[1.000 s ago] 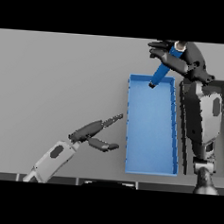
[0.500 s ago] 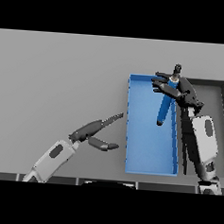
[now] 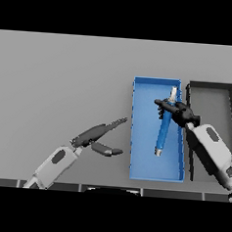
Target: Pick up the blue pipe and place it into the blue bin.
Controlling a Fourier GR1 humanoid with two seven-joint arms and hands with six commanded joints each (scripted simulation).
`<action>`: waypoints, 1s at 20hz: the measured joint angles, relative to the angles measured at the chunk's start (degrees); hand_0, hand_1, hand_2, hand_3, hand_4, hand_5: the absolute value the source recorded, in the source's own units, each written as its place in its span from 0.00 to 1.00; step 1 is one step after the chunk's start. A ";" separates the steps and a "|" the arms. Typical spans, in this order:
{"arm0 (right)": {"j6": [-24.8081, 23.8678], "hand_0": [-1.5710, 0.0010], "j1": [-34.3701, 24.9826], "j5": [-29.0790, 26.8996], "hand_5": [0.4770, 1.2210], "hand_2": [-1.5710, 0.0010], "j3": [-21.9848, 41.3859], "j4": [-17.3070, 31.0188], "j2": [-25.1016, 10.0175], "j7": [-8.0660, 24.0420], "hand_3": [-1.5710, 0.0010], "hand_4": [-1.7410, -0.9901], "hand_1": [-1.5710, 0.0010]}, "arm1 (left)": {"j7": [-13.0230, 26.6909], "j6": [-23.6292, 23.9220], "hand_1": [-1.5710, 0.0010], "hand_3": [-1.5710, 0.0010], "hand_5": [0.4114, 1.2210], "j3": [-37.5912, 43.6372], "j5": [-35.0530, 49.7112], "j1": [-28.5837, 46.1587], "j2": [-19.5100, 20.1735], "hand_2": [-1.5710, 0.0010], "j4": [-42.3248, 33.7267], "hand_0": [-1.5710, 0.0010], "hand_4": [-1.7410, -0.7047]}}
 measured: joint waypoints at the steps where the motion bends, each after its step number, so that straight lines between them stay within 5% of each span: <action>1: 1.68 0.73 -1.27 -0.44 0.81 0.77 2.70 -0.27 -1.33 0.00 0.81 0.66 0.76 | 0.06 -0.09 1.00 1.00 0.05 0.39 0.42 0.01 0.31 1.00 -0.13 1.00 0.82; 6: 3.36 0.91 -4.33 4.34 0.51 0.92 9.63 0.59 -3.16 -0.04 0.94 0.81 0.92 | 0.83 -0.31 1.00 1.00 0.05 0.11 0.87 -0.17 -0.33 1.00 -0.25 1.00 0.81; 10: 4.20 0.96 -5.08 8.73 0.35 0.97 11.81 3.15 -2.23 -2.59 0.97 0.82 0.97 | 1.08 -0.27 1.00 1.00 0.06 -0.16 0.75 0.45 -0.35 1.00 -0.27 1.00 0.80; 20: 4.66 0.99 -5.06 9.46 0.26 0.99 11.78 4.05 -2.48 -4.05 1.00 0.82 0.99 | -0.80 -0.53 1.00 1.00 0.07 0.46 1.00 -0.03 -0.31 1.00 0.70 1.00 0.79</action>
